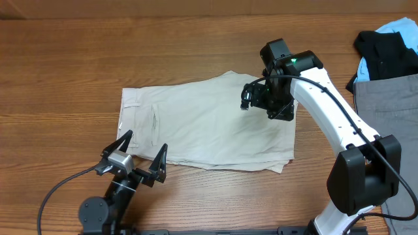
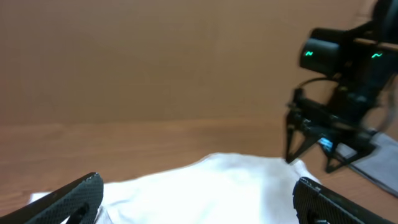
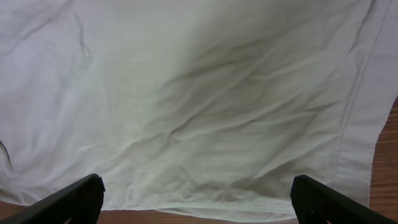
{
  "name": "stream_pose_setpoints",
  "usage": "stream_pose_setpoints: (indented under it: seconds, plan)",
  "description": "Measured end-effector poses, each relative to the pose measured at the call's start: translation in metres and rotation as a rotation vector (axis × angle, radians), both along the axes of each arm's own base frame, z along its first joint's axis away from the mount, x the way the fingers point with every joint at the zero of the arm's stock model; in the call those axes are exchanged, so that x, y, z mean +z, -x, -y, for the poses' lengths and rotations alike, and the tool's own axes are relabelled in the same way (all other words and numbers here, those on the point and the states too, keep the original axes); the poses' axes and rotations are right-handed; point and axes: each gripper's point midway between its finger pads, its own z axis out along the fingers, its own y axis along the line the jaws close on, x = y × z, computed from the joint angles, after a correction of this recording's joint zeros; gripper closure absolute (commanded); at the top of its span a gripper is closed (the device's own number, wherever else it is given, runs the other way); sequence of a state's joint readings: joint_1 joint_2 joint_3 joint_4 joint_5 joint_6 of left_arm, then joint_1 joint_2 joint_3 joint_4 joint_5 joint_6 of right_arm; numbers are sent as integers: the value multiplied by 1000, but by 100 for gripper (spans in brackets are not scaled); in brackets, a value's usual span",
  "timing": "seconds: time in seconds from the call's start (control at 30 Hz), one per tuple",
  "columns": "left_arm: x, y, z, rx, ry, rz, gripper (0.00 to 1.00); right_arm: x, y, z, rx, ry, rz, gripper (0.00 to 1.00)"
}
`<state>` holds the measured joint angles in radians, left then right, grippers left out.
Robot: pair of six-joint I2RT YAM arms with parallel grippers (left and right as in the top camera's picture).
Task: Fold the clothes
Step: 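Raise the right gripper and bring the left gripper toward the shorts, then grasp the near corners of the shorts with both grippers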
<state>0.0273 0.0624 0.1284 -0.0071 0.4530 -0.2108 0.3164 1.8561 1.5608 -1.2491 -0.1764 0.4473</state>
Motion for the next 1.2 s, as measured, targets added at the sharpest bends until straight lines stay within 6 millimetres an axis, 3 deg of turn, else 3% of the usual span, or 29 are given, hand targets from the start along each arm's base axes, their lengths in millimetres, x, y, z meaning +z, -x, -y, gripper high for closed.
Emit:
stream_pose_setpoints:
  seconds: [0.17, 0.23, 0.3, 0.37, 0.47, 0.57, 0.63, 0.77, 0.9, 1.0, 1.2]
  plan:
    - [44, -6, 15, -103, -30, -121, 0, 0, 1, 0, 0, 1, -4, 2]
    - [47, -26, 22, -163, -40, -314, 0, 0, 1, 0, 0, 0, -4, 2]
    - [36, -52, 26, -207, -32, -551, 0, -1, 2, 0, 0, 0, -6, 0]
    - [28, -64, 29, -233, -9, -688, 0, -1, 1, 0, 0, 0, -5, 0]
    - [29, -99, 33, -279, 2, -772, 0, -1, 3, 1, 0, 2, -13, 2]
    - [1, -105, 32, -276, -13, -936, 0, -1, 7, 2, 0, 9, -30, 1]
    - [-19, -106, 30, -260, -38, -1033, 0, -2, 12, 4, -1, 19, -48, 7]
    - [-58, -115, 24, -221, -75, -1156, 0, -6, 22, 11, 1, 50, -86, 43]
    - [-95, -119, 19, -203, -84, -1267, 0, -26, 32, 15, -8, 68, -121, 67]
    - [-123, -119, 13, -170, -98, -1351, 0, -50, 43, 19, -20, 80, -149, 79]
    - [-164, -116, -2, -99, -128, -1475, 0, -85, 64, 27, -53, 100, -192, 78]
